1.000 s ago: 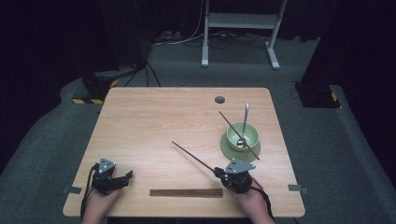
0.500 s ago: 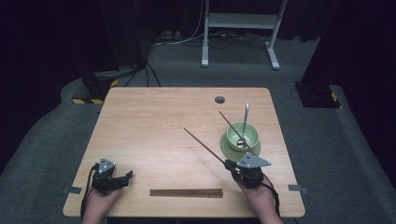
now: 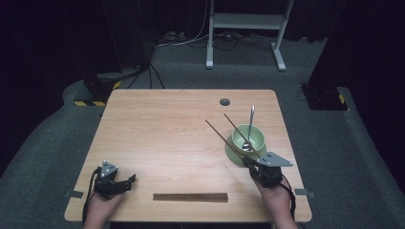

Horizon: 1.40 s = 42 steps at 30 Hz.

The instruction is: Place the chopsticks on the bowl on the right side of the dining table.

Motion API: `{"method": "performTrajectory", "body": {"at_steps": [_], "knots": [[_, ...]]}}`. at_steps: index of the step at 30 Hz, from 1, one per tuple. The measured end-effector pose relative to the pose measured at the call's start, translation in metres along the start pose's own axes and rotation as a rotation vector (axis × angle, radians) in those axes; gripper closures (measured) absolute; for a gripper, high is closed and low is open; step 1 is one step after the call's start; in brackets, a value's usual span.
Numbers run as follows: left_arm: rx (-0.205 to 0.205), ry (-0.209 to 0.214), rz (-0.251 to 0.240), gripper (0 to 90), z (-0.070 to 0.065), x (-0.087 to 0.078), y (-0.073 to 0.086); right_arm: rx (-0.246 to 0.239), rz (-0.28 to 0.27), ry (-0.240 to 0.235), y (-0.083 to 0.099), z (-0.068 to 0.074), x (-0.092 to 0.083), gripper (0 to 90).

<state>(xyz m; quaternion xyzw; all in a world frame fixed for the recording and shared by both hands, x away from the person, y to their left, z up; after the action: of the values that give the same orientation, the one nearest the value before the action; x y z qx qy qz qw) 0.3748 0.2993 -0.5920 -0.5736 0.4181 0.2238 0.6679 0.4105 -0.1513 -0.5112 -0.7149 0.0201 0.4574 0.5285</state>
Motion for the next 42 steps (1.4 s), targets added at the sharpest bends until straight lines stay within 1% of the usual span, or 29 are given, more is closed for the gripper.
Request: {"method": "performTrajectory", "body": {"at_steps": [2, 4, 5, 7, 8, 11, 14, 16, 25, 32, 42], "knots": [[0.001, 0.0, 0.0, 18.5, 0.0, 0.0, 0.0, 0.011, -0.002, 0.02, 0.0, -0.005, -0.002, 84.2], [0.0, 0.0, 0.0, 18.5, 0.0, 0.0, 0.0, 0.016, -0.002, 0.027, 0.001, -0.008, -0.003, 84.3], [0.0, 0.0, 0.0, 18.5, 0.0, 0.0, 0.0, 0.024, 0.001, 0.046, 0.002, -0.012, -0.005, 84.3], [0.004, 0.0, 0.0, 18.5, 0.0, 0.0, 0.0, 0.028, 0.002, 0.053, 0.002, -0.014, -0.005, 84.2], [0.005, 0.0, 0.0, 18.5, 0.0, 0.0, 0.0, 0.039, 0.007, 0.069, 0.003, -0.018, -0.006, 84.3], [0.004, -0.001, -0.001, 18.5, 0.0, 0.0, 0.0, 0.046, 0.018, 0.088, 0.005, -0.021, -0.006, 84.2], [0.005, -0.001, -0.001, 18.5, 0.0, 0.0, 0.0, 0.051, 0.022, 0.094, 0.006, -0.023, -0.007, 84.3], [0.004, 0.0, -0.001, 18.5, 0.0, 0.0, 0.0, 0.06, 0.03, 0.11, 0.008, -0.026, -0.007, 84.2], [0.006, -0.002, 0.0, 18.5, 0.001, 0.0, 0.0, 0.069, 0.048, 0.137, 0.01, -0.032, -0.005, 84.2], [0.007, -0.001, 0.0, 18.4, 0.0, 0.0, 0.0, 0.058, 0.056, 0.161, 0.009, -0.034, -0.003, 83.8], [0.007, 0.0, 0.0, 18.4, 0.0, 0.0, 0.0, 0.055, 0.06, 0.163, 0.009, -0.035, 0.002, 83.2]]}}
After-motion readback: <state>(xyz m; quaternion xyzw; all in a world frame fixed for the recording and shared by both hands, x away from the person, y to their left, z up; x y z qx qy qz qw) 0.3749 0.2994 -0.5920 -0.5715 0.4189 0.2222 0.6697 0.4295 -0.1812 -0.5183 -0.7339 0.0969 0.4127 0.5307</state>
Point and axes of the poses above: each handheld gripper's, and its own axes: x roughly forward along the jaws, y roughly out of its underside, z roughly to its left, the point moved 9 cm from there along x, roughly forward along the jaws, and after that the axes turned 12 degrees about z, right-handed, at the moved point
